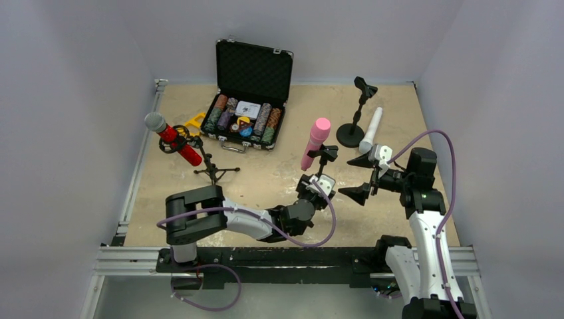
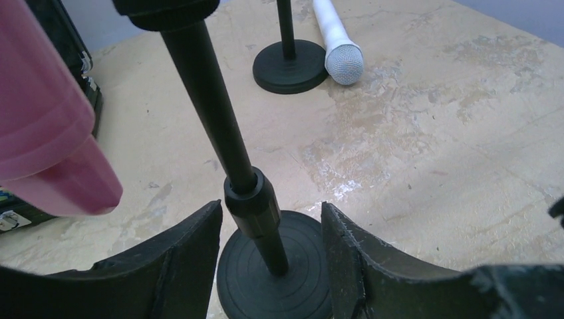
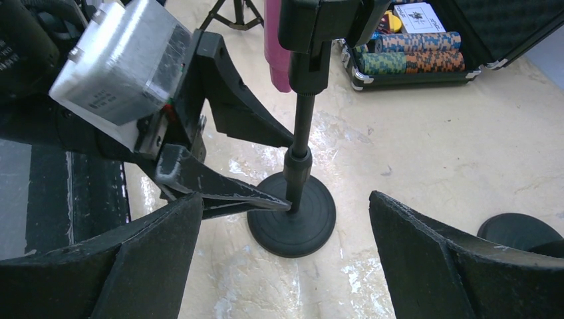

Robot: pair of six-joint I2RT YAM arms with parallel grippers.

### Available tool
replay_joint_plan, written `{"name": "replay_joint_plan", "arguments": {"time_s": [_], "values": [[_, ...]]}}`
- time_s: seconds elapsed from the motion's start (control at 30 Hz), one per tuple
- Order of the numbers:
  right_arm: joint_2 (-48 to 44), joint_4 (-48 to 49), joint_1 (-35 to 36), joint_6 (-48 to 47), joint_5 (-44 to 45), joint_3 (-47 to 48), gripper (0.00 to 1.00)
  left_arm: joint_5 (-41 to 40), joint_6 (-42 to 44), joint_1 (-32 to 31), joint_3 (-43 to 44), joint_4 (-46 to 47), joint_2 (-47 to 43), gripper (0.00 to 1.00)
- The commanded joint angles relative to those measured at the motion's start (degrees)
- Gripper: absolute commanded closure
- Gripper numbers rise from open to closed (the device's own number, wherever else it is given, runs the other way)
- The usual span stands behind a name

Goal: Attach the microphones to the stand

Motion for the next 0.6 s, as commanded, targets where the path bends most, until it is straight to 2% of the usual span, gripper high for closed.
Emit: {"name": "replay_joint_plan", "arguments": {"time_s": [0.0, 0.1, 0.33, 0.57], "values": [[-0.47, 0.52, -0.14, -0.94, -1.18, 0.78, 0.01, -0.28, -0.89, 1.19, 4.08, 1.84, 2.23, 0.42], [-0.51, 0.44, -0.15, -1.07, -1.13, 0.80, 0.01, -0.55, -1.43, 2.13, 5.27, 0.68, 3.34, 0.50], [-0.64, 0.09, -0.13, -1.34, -1.08, 0.89, 0.01, -1.71, -1.60, 3.59, 3.56, 0.41, 2.59, 0.86], [-0.57, 0.00, -0.16, -1.47, -1.06, 0.89, 0.01, -1.98, -2.03, 7.24, -5.13, 2.72, -3.04, 0.94]]}}
